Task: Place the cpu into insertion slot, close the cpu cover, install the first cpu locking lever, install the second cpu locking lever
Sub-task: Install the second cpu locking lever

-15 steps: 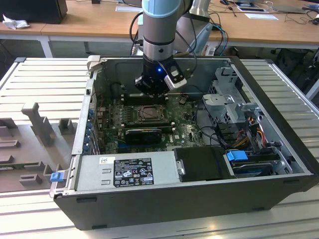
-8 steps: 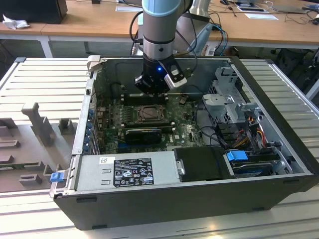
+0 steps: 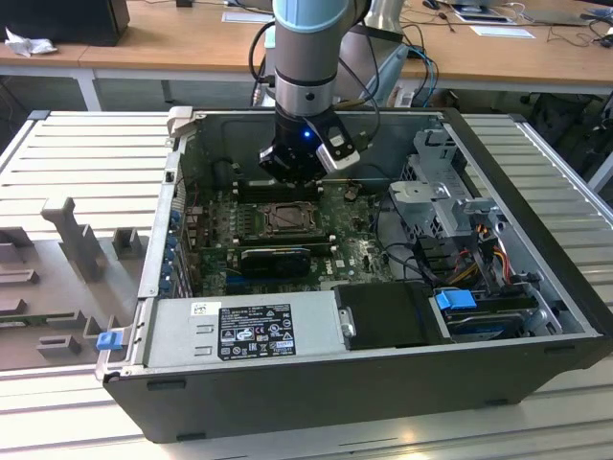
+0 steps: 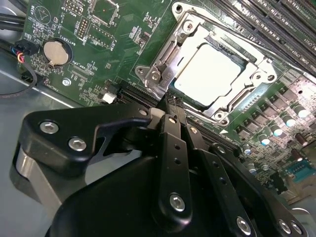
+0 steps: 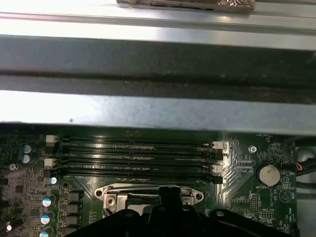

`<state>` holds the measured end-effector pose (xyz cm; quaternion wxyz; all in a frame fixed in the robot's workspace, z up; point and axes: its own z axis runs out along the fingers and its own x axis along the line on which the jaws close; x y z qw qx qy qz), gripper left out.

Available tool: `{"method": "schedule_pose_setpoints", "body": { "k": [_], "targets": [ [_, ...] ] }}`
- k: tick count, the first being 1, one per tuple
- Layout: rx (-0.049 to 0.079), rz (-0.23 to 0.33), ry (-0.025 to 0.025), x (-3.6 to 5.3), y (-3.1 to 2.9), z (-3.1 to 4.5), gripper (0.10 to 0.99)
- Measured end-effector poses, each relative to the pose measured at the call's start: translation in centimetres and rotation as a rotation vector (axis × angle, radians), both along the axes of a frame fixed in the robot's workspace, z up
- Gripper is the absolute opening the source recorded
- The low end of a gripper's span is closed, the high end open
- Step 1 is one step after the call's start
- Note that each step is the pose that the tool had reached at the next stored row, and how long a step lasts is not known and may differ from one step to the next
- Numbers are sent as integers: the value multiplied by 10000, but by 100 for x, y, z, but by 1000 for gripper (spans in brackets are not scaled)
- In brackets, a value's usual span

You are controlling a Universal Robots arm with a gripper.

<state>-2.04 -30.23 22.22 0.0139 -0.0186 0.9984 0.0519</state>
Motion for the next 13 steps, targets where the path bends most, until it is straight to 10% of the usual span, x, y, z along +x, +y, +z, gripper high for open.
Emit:
{"method": "schedule_pose_setpoints", "body": {
  "k": [13],
  "targets": [
    [-2,2,1,3,-28,15,106]
  ]
}}
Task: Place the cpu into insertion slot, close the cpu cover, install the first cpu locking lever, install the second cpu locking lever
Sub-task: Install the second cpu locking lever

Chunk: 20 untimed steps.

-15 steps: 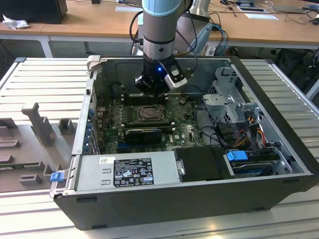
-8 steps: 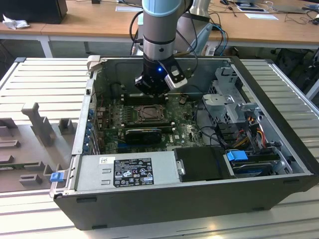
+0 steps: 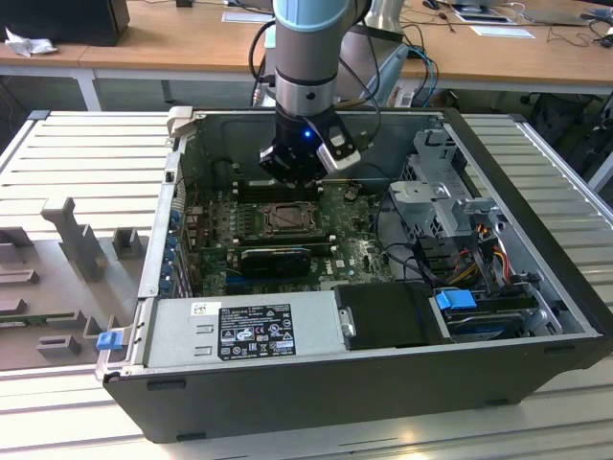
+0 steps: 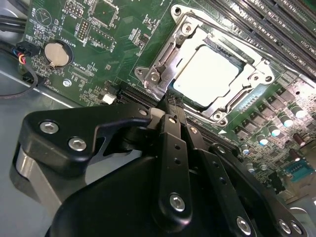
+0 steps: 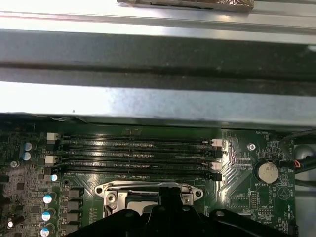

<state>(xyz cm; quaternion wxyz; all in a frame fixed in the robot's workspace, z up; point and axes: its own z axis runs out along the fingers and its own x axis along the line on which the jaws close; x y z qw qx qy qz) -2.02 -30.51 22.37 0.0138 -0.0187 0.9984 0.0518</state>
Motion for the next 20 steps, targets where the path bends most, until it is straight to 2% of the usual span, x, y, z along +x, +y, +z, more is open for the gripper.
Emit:
{"method": "schedule_pose_setpoints", "body": {
  "k": [9,14,16,18,20],
  "targets": [
    [-2,-2,0,0,-59,2,106],
    [-1,0,0,1,-61,103,106],
    [0,3,0,2,-65,118,106],
    [-1,1,0,1,-98,119,106],
    [0,-1,0,1,-177,117,106]
  ]
}}
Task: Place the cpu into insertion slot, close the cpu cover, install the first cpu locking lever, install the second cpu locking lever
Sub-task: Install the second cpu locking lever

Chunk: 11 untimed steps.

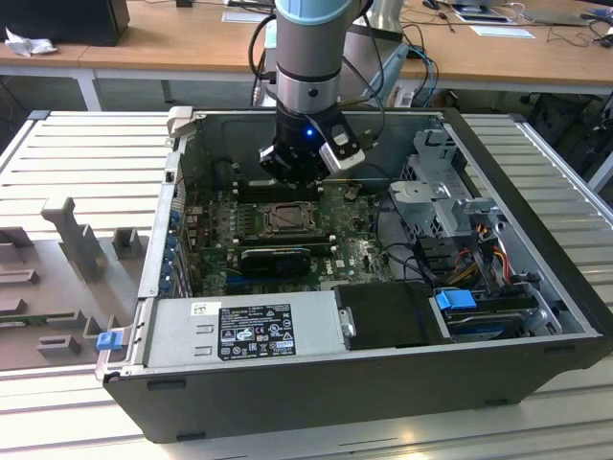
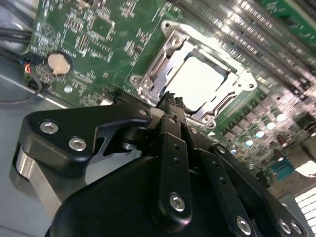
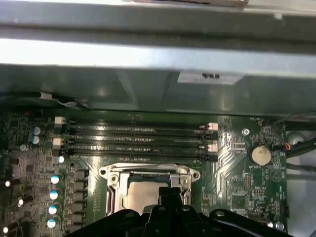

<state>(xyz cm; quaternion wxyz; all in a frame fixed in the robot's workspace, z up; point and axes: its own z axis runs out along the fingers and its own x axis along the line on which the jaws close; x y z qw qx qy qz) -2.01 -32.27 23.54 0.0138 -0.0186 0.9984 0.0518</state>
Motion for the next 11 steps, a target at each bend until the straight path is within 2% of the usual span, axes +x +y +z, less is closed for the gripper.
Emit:
{"method": "schedule_pose_setpoints", "body": {
  "k": [4,7,11],
  "targets": [
    [0,2,0,0,-111,-1,106],
    [0,1,0,0,-137,2,106],
    [1,1,1,0,-161,50,106]
  ]
}}
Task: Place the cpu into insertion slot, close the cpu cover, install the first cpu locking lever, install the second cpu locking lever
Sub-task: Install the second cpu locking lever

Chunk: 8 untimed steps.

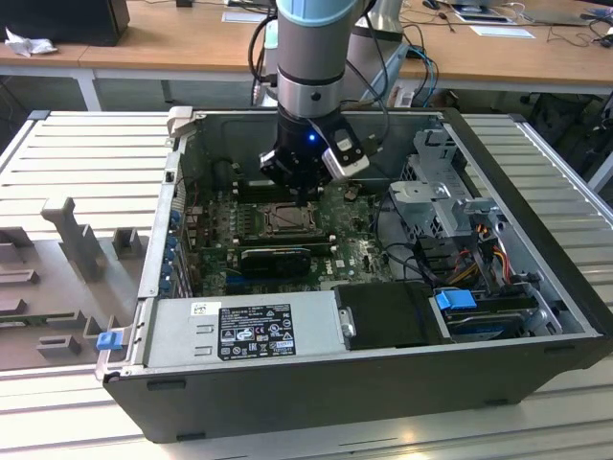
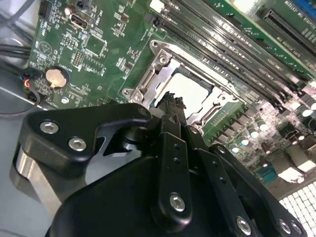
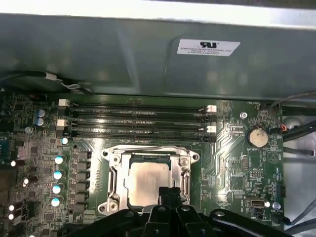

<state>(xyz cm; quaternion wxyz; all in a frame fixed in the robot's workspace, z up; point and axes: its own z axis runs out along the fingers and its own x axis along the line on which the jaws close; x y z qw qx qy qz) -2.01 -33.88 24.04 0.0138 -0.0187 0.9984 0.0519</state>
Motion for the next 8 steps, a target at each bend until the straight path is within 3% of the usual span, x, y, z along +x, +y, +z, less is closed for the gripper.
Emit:
{"method": "schedule_pose_setpoints", "body": {
  "k": [1,3,6,8],
  "targets": [
    [-1,-1,0,0,-16,0,106],
    [-2,-1,21,1,-110,0,106],
    [6,0,270,7,-204,-11,106],
    [99,0,283,6,-328,-39,106]
  ]
}}
